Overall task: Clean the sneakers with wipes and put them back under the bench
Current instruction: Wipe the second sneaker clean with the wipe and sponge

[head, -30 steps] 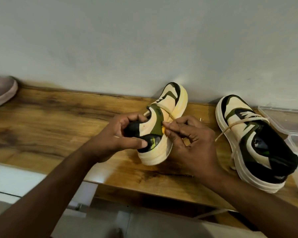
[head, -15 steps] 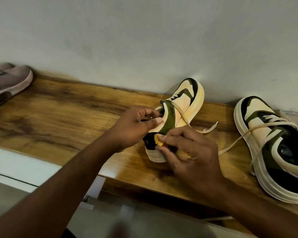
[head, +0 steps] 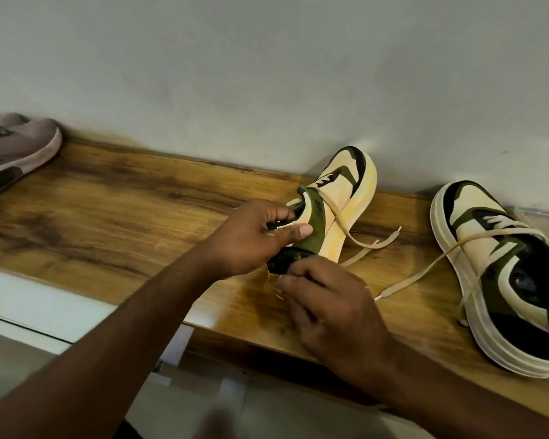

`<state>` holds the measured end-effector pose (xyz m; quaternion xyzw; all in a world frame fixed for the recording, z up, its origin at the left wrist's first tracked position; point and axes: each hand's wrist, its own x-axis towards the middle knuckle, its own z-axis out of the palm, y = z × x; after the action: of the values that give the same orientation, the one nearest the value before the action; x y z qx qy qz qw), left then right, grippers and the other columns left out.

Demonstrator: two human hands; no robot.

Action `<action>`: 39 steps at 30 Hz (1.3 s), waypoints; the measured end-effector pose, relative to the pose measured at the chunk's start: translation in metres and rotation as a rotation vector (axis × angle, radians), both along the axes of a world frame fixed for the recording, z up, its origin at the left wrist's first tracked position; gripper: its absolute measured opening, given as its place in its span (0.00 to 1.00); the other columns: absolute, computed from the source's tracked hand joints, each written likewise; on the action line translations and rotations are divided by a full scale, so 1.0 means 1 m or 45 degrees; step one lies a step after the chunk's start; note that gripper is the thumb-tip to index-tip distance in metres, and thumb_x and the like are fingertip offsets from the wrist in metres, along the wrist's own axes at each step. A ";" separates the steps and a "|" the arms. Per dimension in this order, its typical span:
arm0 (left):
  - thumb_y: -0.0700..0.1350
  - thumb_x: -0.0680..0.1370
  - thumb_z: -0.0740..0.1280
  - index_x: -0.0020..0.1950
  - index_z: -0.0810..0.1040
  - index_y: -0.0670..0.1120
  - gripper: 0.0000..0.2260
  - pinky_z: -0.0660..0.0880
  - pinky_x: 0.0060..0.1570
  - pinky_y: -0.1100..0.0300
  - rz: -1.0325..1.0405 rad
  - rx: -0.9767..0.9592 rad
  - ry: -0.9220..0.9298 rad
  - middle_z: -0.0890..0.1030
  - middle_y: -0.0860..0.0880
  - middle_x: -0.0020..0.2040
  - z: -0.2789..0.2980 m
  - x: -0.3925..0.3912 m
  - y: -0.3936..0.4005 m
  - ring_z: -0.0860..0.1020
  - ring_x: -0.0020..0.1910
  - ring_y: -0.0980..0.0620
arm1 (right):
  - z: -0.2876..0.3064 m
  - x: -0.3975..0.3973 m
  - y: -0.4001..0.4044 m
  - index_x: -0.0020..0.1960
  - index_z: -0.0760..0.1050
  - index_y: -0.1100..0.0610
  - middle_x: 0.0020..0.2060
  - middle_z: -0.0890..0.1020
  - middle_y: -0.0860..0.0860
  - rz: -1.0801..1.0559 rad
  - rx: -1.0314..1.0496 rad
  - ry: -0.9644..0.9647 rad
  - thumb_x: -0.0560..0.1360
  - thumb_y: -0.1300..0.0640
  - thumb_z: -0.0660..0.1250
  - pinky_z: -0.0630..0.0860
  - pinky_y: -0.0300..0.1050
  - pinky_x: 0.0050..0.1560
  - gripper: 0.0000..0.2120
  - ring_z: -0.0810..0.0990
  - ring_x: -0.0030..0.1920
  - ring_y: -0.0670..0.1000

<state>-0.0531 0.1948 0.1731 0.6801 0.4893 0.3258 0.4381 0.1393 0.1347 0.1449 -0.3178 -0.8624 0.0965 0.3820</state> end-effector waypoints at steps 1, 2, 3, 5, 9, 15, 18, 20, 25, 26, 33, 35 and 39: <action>0.50 0.82 0.70 0.49 0.85 0.42 0.11 0.79 0.43 0.48 -0.010 0.001 0.009 0.85 0.46 0.42 0.000 0.001 0.000 0.81 0.41 0.51 | -0.001 -0.001 0.000 0.56 0.84 0.62 0.48 0.82 0.55 0.018 0.019 -0.049 0.78 0.65 0.73 0.80 0.48 0.43 0.08 0.80 0.45 0.53; 0.49 0.82 0.70 0.48 0.85 0.42 0.11 0.78 0.42 0.49 -0.016 -0.005 0.007 0.84 0.46 0.42 0.001 0.001 0.001 0.81 0.40 0.51 | 0.000 0.001 0.003 0.56 0.84 0.63 0.48 0.81 0.56 0.011 0.021 -0.054 0.78 0.65 0.73 0.79 0.49 0.42 0.08 0.80 0.45 0.53; 0.49 0.82 0.70 0.47 0.84 0.42 0.11 0.77 0.41 0.49 -0.020 -0.008 -0.003 0.83 0.46 0.41 0.002 0.001 0.000 0.80 0.39 0.51 | 0.002 0.004 0.007 0.56 0.84 0.63 0.47 0.81 0.56 -0.005 0.018 -0.035 0.78 0.65 0.73 0.79 0.49 0.41 0.07 0.80 0.44 0.53; 0.49 0.82 0.70 0.44 0.84 0.44 0.11 0.76 0.40 0.49 -0.018 0.016 0.006 0.82 0.46 0.39 0.002 0.001 0.000 0.79 0.38 0.51 | 0.010 0.010 0.017 0.55 0.84 0.64 0.47 0.82 0.55 -0.081 0.015 0.019 0.76 0.66 0.75 0.80 0.46 0.42 0.08 0.80 0.44 0.52; 0.51 0.81 0.70 0.44 0.84 0.45 0.12 0.75 0.40 0.50 -0.014 0.028 0.037 0.82 0.46 0.38 0.002 0.001 0.000 0.78 0.38 0.53 | 0.020 0.026 0.034 0.55 0.86 0.62 0.47 0.84 0.53 -0.217 -0.037 0.178 0.73 0.66 0.78 0.82 0.44 0.46 0.10 0.82 0.46 0.48; 0.48 0.83 0.70 0.40 0.82 0.50 0.11 0.74 0.37 0.55 -0.013 0.018 0.051 0.80 0.55 0.34 0.007 0.007 -0.002 0.77 0.35 0.57 | 0.006 0.006 0.006 0.56 0.84 0.64 0.49 0.80 0.56 0.046 0.028 -0.137 0.76 0.67 0.72 0.79 0.50 0.39 0.09 0.79 0.45 0.54; 0.47 0.83 0.70 0.39 0.81 0.51 0.12 0.73 0.36 0.56 -0.024 0.025 0.056 0.79 0.55 0.33 0.009 0.009 -0.003 0.76 0.34 0.57 | 0.015 0.014 0.020 0.56 0.83 0.64 0.49 0.80 0.57 -0.006 0.040 -0.151 0.76 0.66 0.72 0.81 0.50 0.41 0.09 0.79 0.46 0.55; 0.47 0.83 0.70 0.39 0.82 0.49 0.12 0.72 0.36 0.56 -0.027 0.036 0.047 0.79 0.54 0.34 0.009 0.008 -0.003 0.76 0.35 0.57 | 0.020 0.021 0.031 0.55 0.84 0.63 0.48 0.81 0.56 -0.137 0.031 -0.049 0.74 0.68 0.75 0.82 0.48 0.42 0.10 0.80 0.45 0.53; 0.46 0.83 0.70 0.37 0.81 0.50 0.13 0.72 0.36 0.59 0.005 0.003 0.020 0.78 0.55 0.33 0.009 0.008 -0.003 0.75 0.34 0.58 | 0.016 0.016 0.024 0.55 0.84 0.64 0.48 0.82 0.56 -0.123 0.051 -0.028 0.73 0.69 0.75 0.81 0.42 0.45 0.11 0.80 0.46 0.52; 0.46 0.83 0.70 0.38 0.81 0.49 0.13 0.72 0.36 0.59 0.005 -0.003 0.018 0.78 0.55 0.33 0.009 0.008 -0.003 0.75 0.34 0.58 | 0.014 0.012 0.018 0.55 0.84 0.65 0.49 0.81 0.57 -0.070 0.064 -0.057 0.74 0.68 0.73 0.80 0.44 0.45 0.10 0.79 0.47 0.53; 0.47 0.83 0.69 0.38 0.81 0.50 0.13 0.72 0.37 0.57 -0.026 -0.013 0.013 0.79 0.54 0.33 0.012 0.009 -0.003 0.76 0.34 0.57 | 0.018 0.017 0.027 0.57 0.83 0.64 0.50 0.80 0.58 -0.100 0.055 -0.118 0.76 0.65 0.70 0.82 0.47 0.45 0.10 0.79 0.48 0.55; 0.47 0.83 0.69 0.38 0.82 0.50 0.13 0.73 0.37 0.57 -0.018 -0.016 0.008 0.78 0.53 0.34 0.011 0.008 -0.003 0.76 0.35 0.57 | 0.021 0.022 0.037 0.57 0.84 0.62 0.48 0.81 0.56 -0.208 0.027 -0.019 0.73 0.69 0.75 0.79 0.37 0.48 0.13 0.79 0.47 0.52; 0.45 0.83 0.69 0.34 0.80 0.52 0.17 0.71 0.36 0.59 0.003 -0.052 -0.030 0.76 0.56 0.31 0.008 0.009 -0.004 0.74 0.33 0.58 | 0.014 0.014 0.025 0.56 0.84 0.64 0.48 0.81 0.56 -0.132 0.046 0.001 0.74 0.69 0.74 0.78 0.37 0.49 0.11 0.79 0.47 0.52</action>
<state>-0.0440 0.1905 0.1815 0.6664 0.4915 0.3244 0.4573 0.1529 0.1597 0.1593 -0.3550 -0.8462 0.0612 0.3926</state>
